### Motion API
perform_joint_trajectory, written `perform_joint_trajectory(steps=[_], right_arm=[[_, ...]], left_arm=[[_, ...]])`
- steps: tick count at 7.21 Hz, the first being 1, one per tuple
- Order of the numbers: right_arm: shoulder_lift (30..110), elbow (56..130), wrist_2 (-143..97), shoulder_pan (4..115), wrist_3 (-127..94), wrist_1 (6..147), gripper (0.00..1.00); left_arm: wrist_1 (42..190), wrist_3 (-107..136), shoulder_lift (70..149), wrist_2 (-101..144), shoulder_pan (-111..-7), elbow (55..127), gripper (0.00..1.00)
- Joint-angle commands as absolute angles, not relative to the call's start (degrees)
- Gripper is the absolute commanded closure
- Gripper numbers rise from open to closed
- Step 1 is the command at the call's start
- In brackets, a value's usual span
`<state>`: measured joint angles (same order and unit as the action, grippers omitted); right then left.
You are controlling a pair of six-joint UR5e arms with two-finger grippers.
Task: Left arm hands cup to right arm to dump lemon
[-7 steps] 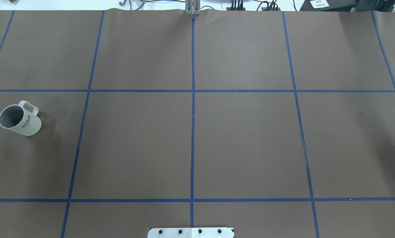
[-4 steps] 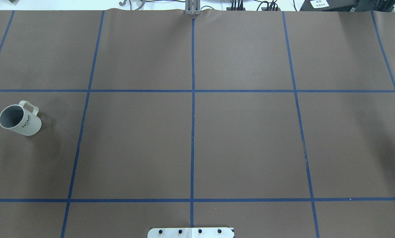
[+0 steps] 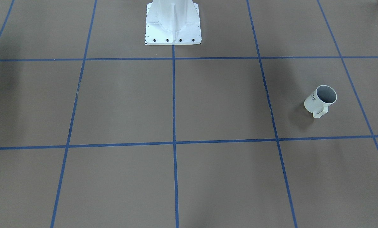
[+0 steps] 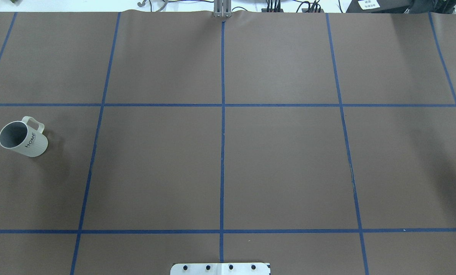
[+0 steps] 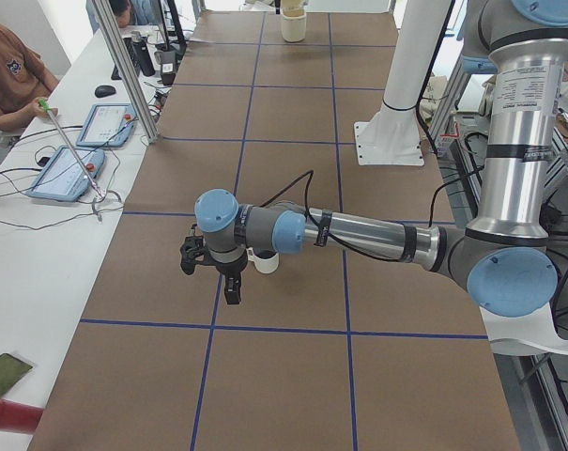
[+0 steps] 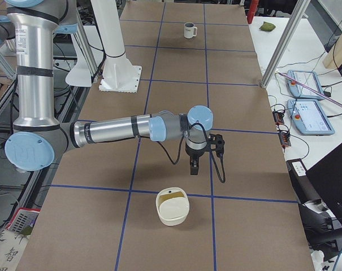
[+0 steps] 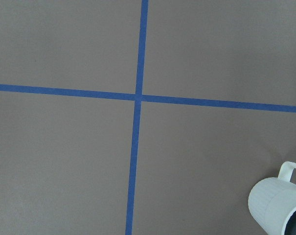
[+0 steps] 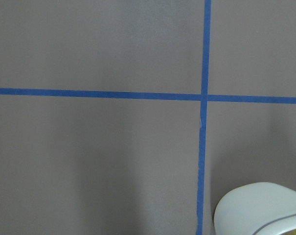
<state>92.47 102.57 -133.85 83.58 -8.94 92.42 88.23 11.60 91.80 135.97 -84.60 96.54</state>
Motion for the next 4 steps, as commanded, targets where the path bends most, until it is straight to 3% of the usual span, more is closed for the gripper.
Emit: perform_joint_trajectory(steps=[1,4], right_arm=[[92.6,102.7,-133.9,83.6,-9.0,92.2,0.00],[92.9,102.7,-134.6,83.6,-9.1,92.1,0.00]], left_arm=[[88.2,11.4,91.1,135.3,-84.6,96.9,0.00],[88.2,11.1,90.8,135.9,-84.8,96.9,0.00]])
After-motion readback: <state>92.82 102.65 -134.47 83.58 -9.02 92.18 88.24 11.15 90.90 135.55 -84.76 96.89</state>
